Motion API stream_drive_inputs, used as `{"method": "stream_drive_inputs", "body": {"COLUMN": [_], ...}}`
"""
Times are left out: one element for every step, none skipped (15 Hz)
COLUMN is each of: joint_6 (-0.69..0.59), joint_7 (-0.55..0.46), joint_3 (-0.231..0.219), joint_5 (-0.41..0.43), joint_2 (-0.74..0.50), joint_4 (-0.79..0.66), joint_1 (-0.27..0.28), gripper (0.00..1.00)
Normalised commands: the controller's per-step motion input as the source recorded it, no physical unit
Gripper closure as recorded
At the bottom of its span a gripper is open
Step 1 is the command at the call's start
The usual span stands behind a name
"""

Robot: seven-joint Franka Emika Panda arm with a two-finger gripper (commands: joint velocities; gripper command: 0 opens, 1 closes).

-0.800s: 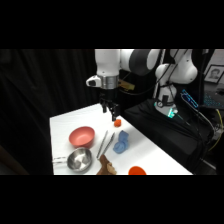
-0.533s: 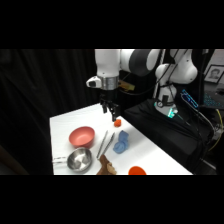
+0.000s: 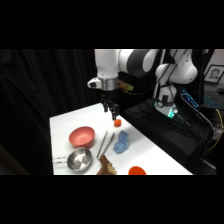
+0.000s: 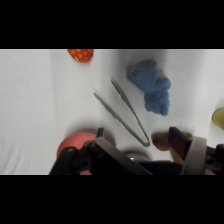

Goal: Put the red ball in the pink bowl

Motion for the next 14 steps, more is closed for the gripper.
{"method": "stream_drive_inputs", "body": {"joint_6": [0.15, 0.16, 0.18, 0.18, 0.23, 0.26, 0.26, 0.28, 0.28, 0.29, 0.29, 0.29, 0.29, 0.28], "joint_7": [-0.02, -0.03, -0.04, -0.04, -0.03, -0.01, -0.03, -0.06, -0.09, -0.13, -0.15, -0.17, -0.18, -0.2], "joint_3": [-0.042, -0.04, -0.036, -0.031, -0.029, -0.03, -0.029, -0.035, -0.043, -0.049, -0.053, -0.057, -0.062, -0.068], "joint_5": [0.09, 0.102, 0.102, 0.101, 0.077, 0.03, 0.024, -0.005, -0.013, -0.016, -0.028, -0.039, -0.045, -0.043], "joint_2": [-0.2, -0.21, -0.23, -0.24, -0.28, -0.3, -0.31, -0.32, -0.32, -0.32, -0.31, -0.29, -0.28, -0.26], "joint_4": [-0.23, -0.24, -0.26, -0.27, -0.32, -0.34, -0.35, -0.36, -0.37, -0.38, -0.38, -0.38, -0.37, -0.36], "joint_1": [-0.071, -0.07, -0.064, -0.057, -0.053, -0.053, -0.055, -0.063, -0.07, -0.077, -0.082, -0.086, -0.091, -0.097], "gripper": [0.0, 0.0, 0.0, 0.0, 0.0, 0.0, 0.0, 0.0, 0.0, 0.0, 0.0, 0.0, 0.0, 0.0]}}
